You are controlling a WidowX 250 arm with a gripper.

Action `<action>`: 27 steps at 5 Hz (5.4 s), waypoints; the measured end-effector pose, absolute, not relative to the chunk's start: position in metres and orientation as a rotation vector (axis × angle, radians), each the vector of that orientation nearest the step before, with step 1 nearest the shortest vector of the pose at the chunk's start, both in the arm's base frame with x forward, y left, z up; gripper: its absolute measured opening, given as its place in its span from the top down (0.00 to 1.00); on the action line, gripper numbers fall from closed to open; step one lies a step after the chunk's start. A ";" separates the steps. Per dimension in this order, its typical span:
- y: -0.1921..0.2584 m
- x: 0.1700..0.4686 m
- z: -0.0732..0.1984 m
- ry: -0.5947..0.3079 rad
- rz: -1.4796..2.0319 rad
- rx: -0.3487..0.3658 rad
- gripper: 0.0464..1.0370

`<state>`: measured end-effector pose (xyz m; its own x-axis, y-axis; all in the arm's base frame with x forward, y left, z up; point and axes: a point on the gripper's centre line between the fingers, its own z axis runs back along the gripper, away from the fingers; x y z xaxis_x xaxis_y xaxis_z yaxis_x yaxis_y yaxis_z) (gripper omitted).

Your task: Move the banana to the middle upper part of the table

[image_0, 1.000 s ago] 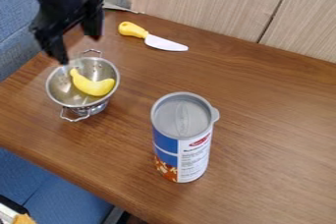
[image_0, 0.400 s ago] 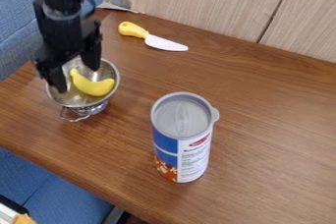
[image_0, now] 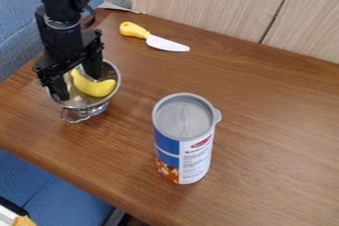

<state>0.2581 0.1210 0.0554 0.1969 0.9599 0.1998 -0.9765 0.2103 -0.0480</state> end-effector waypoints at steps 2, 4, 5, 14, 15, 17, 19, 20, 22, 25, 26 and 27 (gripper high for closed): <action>0.121 0.257 0.053 -0.220 1.364 0.111 0.67; 0.120 0.257 0.053 -0.218 1.356 0.111 0.78; 0.117 0.256 0.057 -0.210 1.353 0.098 0.78; -0.035 0.382 0.099 -0.309 1.063 -0.087 0.78; -0.052 0.399 0.080 -0.292 1.035 -0.061 0.78; -0.071 0.417 0.053 -0.270 1.015 -0.036 0.78; -0.076 0.418 0.043 -0.243 0.998 -0.006 0.43; -0.075 0.417 0.042 -0.237 0.995 0.003 0.13; -0.077 0.412 0.048 -0.222 0.991 -0.012 0.03; -0.044 0.388 0.112 -0.328 1.023 -0.060 0.04; -0.043 0.389 0.112 -0.329 1.024 -0.059 0.04; -0.043 0.389 0.112 -0.332 1.023 -0.059 0.04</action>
<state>0.3889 -0.0431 0.1121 0.4753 0.8454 0.2436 -0.8277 0.5235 -0.2021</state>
